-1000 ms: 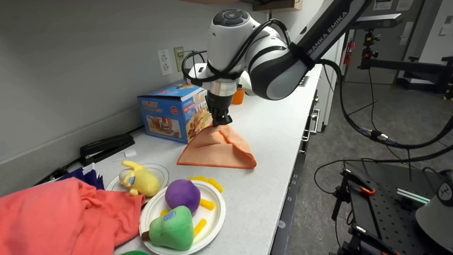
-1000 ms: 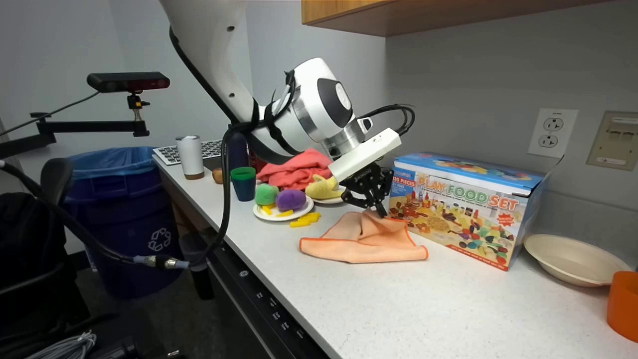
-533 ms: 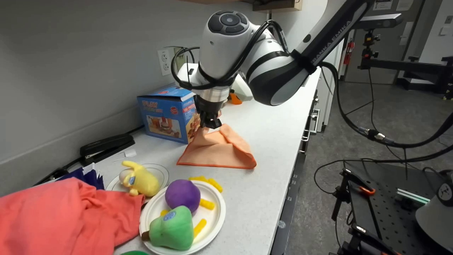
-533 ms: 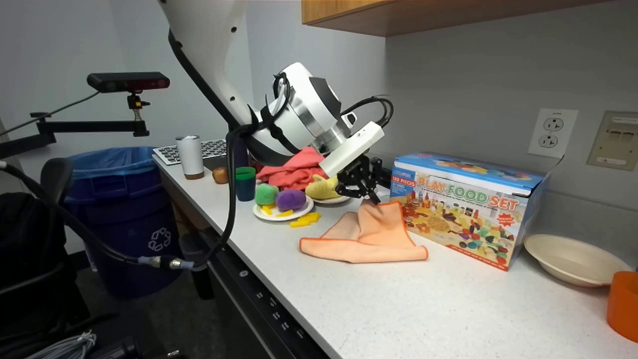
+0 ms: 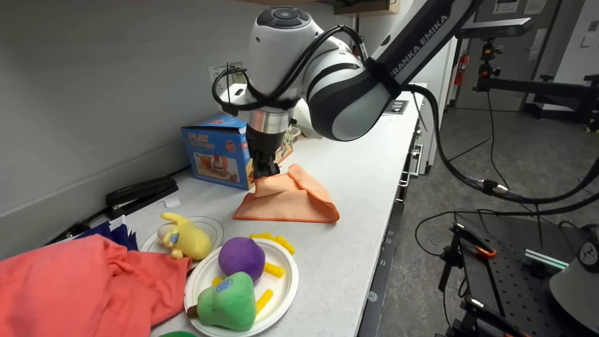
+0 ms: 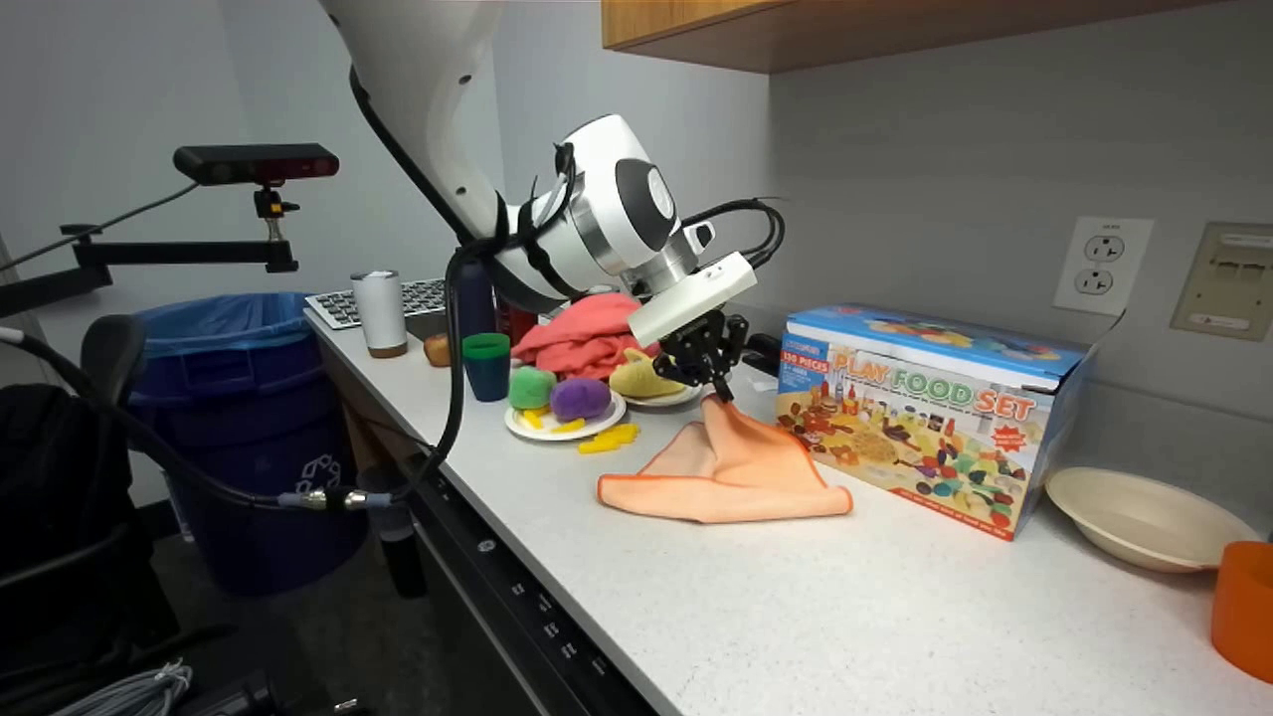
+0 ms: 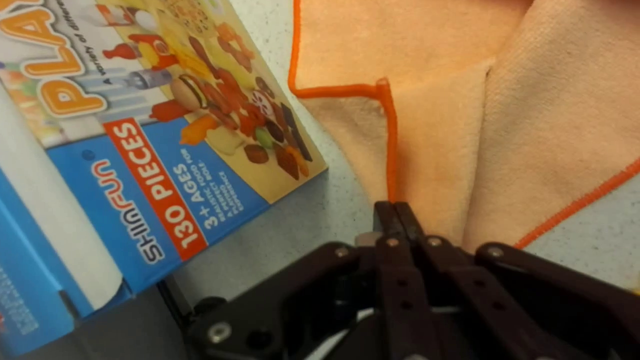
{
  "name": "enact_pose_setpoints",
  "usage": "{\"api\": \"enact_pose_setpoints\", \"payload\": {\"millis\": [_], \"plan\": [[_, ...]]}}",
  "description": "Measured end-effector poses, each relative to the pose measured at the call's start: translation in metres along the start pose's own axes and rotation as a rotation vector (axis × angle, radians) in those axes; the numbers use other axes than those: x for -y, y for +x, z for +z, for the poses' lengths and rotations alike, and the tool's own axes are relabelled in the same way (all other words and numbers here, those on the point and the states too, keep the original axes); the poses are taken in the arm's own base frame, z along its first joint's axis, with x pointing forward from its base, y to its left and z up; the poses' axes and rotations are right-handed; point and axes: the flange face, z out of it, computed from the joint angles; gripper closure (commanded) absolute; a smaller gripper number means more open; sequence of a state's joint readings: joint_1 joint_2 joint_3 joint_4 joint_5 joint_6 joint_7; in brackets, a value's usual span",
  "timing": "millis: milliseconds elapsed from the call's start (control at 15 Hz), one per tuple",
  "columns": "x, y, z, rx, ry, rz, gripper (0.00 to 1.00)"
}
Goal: Unfold the orange cloth
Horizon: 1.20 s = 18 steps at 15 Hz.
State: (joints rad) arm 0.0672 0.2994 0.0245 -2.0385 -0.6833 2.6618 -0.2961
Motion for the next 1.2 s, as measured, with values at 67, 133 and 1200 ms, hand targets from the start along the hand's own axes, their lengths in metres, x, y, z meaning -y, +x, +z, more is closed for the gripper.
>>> {"api": "enact_pose_setpoints", "payload": {"millis": [67, 133, 1200], "plan": [[-0.002, 0.002, 0.001, -0.005, 0.008, 0.008, 1.00], [-0.005, 0.004, 0.002, -0.009, 0.010, 0.011, 1.00], [-0.050, 0.024, -0.004, -0.126, -0.065, 0.256, 0.00]]}}
